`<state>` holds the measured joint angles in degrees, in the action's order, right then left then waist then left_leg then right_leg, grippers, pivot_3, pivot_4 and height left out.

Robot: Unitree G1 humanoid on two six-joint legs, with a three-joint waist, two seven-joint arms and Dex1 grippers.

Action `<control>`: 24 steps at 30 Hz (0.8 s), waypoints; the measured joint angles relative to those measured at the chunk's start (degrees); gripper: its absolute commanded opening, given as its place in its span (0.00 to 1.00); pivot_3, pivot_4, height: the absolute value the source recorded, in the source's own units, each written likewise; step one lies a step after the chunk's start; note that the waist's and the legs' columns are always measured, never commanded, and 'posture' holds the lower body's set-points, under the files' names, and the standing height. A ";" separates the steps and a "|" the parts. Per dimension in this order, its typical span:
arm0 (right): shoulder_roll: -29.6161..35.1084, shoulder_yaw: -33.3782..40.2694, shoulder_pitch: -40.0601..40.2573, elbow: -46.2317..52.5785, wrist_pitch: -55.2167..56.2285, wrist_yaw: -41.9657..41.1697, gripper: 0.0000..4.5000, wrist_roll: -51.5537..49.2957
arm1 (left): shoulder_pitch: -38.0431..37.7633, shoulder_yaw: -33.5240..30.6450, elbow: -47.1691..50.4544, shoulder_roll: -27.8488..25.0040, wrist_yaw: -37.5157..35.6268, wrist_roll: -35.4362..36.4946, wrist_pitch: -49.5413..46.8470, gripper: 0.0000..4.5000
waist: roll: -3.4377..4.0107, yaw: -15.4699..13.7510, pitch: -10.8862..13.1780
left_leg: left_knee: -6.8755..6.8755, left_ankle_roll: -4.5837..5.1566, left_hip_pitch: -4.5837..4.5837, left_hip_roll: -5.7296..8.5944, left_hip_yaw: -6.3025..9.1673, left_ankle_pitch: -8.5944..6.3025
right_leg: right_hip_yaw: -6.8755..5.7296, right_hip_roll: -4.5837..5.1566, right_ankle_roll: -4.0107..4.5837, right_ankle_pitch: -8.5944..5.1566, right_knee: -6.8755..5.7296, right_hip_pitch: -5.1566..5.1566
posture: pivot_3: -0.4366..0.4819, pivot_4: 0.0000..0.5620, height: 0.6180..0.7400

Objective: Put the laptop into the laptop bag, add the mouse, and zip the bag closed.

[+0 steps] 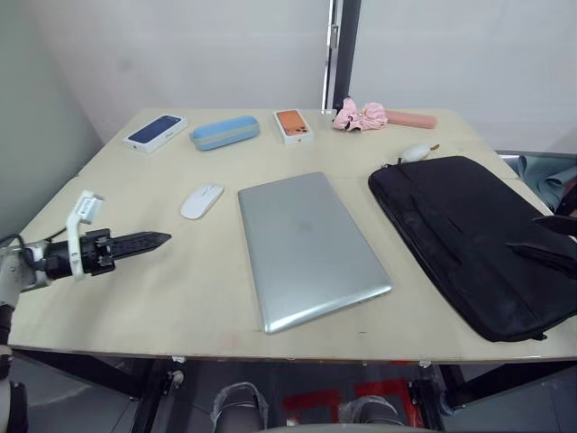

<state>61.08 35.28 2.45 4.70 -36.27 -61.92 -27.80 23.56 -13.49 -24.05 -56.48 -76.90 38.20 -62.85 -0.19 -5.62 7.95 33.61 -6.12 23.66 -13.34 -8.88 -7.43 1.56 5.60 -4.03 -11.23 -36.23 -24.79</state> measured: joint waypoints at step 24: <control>-18.54 -47.17 -35.50 -3.20 0.92 16.00 0.01 19.45 | 27.72 9.88 -31.47 18.37 7.72 -5.99 -13.04 1.00 | 0.00 -0.27 -0.01 | 0.28 -0.03 0.18 0.13 0.27 0.03 | -0.13 0.06 0.06 0.04 -0.23 0.05 | 0.48 0.27 1.00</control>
<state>42.55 -11.89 -33.05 1.51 -35.35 -45.92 -8.35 51.28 -3.60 -55.52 -38.10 -69.18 32.21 -75.89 -0.19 -5.88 7.94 33.88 -6.15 23.84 -13.22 -8.60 -7.39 1.43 5.66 -3.97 -11.19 -36.46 -24.74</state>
